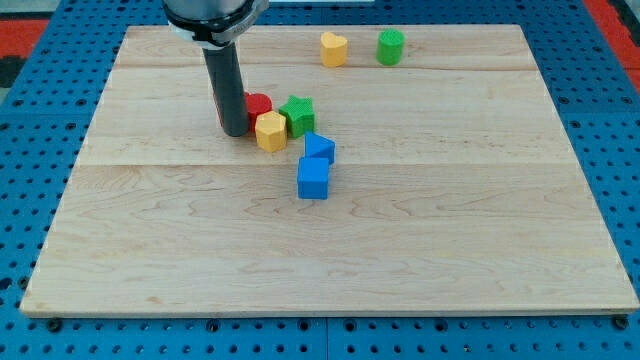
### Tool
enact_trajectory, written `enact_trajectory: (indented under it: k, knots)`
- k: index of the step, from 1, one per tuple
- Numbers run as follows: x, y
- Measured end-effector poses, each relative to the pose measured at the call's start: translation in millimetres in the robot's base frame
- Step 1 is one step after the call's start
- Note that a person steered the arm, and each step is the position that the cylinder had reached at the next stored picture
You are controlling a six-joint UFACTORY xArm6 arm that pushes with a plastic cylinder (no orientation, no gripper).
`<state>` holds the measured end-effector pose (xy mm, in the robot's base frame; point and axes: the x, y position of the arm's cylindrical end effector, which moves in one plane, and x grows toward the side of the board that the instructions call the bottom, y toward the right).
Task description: Push the blue blocks into the hexagon
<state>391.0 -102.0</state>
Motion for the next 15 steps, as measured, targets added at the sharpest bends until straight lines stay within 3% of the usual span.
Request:
enact_trajectory:
  k: [2,3,4,5,7,9,11,12,13,15]
  knots:
    - [-7,-4]
    - [45,-25]
    - [60,17]
    - [52,47]
    - [41,-4]
    - [50,73]
    - [20,46]
    - [32,50]
    - [76,60]
    - [121,161]
